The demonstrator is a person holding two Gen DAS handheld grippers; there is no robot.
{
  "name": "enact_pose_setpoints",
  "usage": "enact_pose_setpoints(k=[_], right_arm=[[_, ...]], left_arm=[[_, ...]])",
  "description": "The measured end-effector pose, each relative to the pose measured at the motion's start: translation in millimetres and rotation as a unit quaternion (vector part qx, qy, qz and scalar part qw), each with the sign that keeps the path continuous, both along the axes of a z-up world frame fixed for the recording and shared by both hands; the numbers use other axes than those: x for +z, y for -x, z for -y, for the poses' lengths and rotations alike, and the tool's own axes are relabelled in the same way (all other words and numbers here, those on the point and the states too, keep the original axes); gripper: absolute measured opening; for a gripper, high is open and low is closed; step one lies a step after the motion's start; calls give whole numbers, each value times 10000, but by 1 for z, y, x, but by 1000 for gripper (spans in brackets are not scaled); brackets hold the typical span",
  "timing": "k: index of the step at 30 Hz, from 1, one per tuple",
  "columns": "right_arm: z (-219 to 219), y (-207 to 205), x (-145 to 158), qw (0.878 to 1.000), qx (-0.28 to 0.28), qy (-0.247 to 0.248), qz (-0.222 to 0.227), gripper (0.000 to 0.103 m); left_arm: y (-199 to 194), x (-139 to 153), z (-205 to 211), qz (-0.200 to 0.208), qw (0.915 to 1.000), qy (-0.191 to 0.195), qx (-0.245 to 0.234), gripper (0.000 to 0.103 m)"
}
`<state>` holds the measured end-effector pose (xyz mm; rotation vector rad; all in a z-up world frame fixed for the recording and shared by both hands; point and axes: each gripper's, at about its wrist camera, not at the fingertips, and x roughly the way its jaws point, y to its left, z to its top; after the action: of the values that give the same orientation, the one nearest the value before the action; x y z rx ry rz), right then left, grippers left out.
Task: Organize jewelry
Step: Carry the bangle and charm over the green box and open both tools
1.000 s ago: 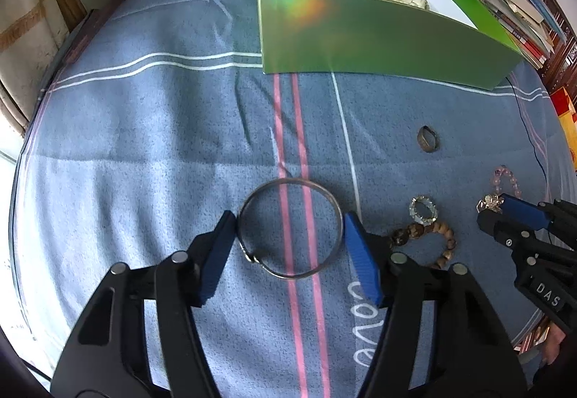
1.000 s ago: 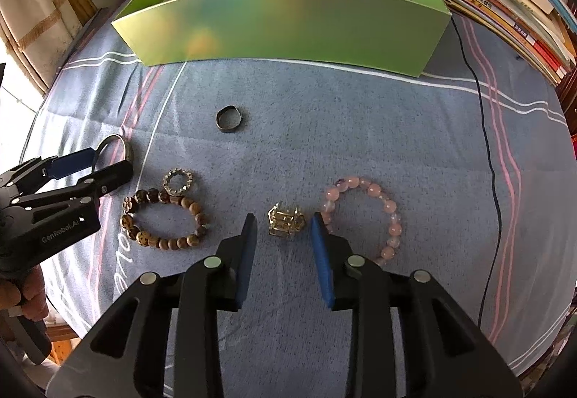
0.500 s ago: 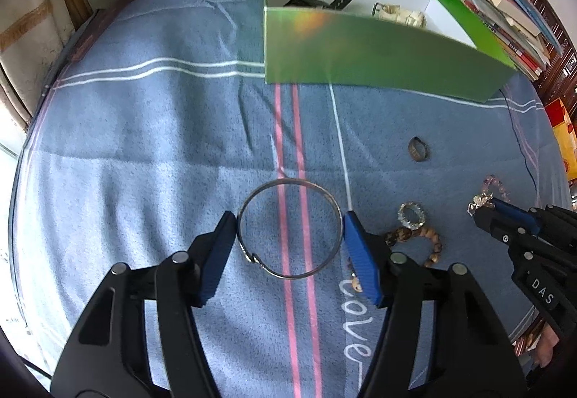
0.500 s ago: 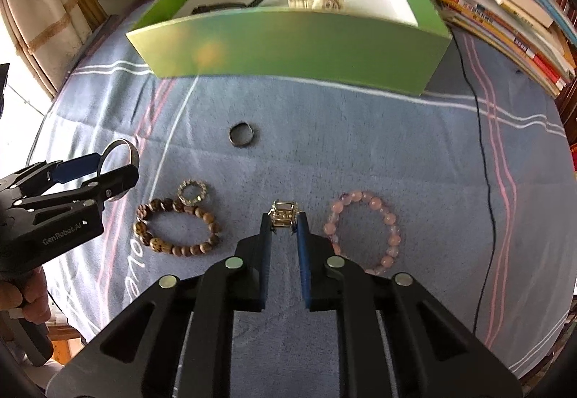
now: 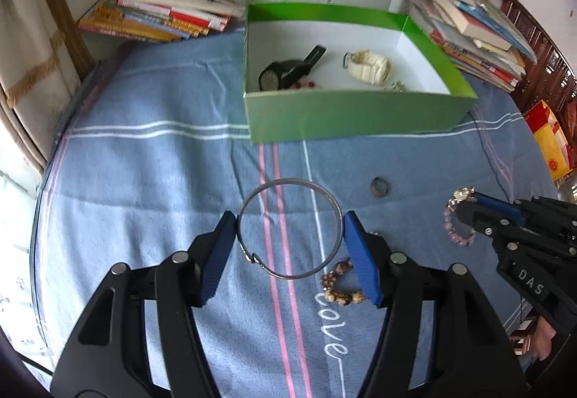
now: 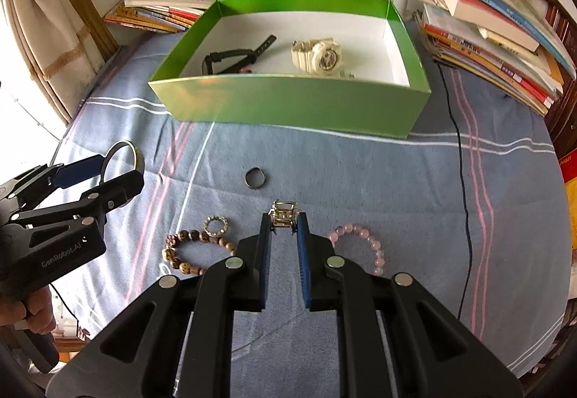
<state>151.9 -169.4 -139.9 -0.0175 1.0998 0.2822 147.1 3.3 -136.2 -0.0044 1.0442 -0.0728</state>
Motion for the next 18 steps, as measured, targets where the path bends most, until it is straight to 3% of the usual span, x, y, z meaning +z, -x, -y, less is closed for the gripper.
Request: enact_pose_setpoints(k=[18], right_arm=[[29, -40, 93, 9929, -278, -277, 1120, 14]], left_arm=[[-48, 79, 2, 747, 9967, 333, 22, 61]])
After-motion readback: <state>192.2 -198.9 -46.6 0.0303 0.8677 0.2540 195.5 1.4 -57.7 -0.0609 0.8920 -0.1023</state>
